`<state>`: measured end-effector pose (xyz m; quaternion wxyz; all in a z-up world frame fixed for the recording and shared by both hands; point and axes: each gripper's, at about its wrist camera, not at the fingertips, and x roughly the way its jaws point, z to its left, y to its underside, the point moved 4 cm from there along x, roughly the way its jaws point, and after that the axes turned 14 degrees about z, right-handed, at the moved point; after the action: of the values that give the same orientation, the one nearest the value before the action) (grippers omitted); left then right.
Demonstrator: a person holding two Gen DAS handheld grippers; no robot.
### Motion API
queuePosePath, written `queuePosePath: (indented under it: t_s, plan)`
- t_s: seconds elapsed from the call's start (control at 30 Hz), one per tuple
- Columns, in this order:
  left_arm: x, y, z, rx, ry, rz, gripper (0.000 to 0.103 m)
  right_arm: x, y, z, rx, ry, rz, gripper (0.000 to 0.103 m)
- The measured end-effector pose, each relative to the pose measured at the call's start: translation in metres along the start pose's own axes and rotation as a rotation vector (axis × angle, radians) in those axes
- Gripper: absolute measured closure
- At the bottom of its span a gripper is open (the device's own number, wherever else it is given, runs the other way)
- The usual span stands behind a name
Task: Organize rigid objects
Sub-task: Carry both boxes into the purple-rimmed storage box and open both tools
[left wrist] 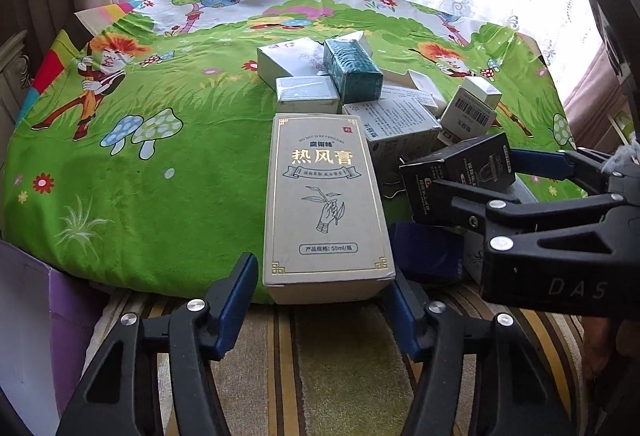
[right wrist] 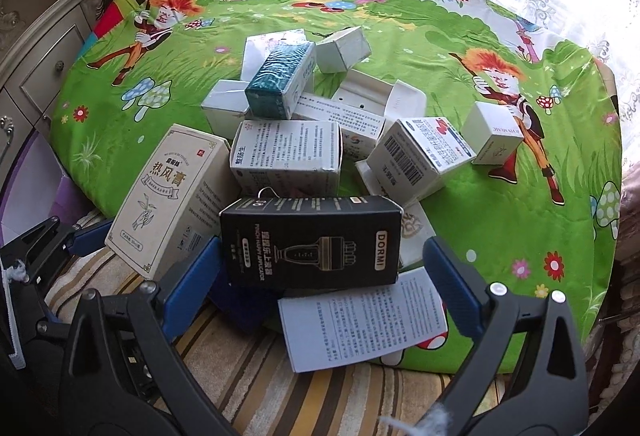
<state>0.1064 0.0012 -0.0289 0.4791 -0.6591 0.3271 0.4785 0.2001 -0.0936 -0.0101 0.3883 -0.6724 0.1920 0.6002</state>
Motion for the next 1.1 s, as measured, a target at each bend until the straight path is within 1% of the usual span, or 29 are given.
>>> queuePosePath:
  t_s: [0.03, 0.23, 0.4, 0.53, 0.63, 0.73, 0.87, 1.1]
  plan:
    - [0.0, 0.0, 0.001, -0.004, 0.002, -0.001, 0.05, 0.0, 0.0, -0.001, 0.006, -0.005, 0.001, 0.016]
    - [-0.006, 0.003, 0.007, -0.034, 0.026, -0.026, 0.051, -0.008, 0.003, -0.003, 0.026, -0.012, -0.03, 0.016]
    - [-0.018, 0.006, 0.017, -0.079, 0.057, -0.066, 0.051, -0.019, 0.006, -0.001, 0.035, -0.011, -0.053, 0.016]
    - [-0.027, 0.012, 0.027, -0.114, 0.066, -0.093, 0.051, -0.03, 0.009, 0.004, 0.037, -0.015, -0.074, 0.016]
    - [-0.035, 0.018, 0.038, -0.149, 0.071, -0.107, 0.051, -0.038, 0.01, 0.015, 0.025, -0.035, -0.086, 0.016]
    - [-0.045, 0.026, 0.056, -0.197, 0.071, -0.131, 0.051, -0.044, 0.008, 0.034, -0.007, -0.062, -0.09, 0.016]
    - [-0.062, 0.04, 0.09, -0.281, 0.049, -0.171, 0.051, -0.049, 0.005, 0.072, -0.077, -0.102, -0.091, 0.016]
    - [-0.087, 0.077, 0.171, -0.495, 0.012, -0.229, 0.051, -0.055, 0.0, 0.162, -0.244, -0.182, -0.091, 0.016]
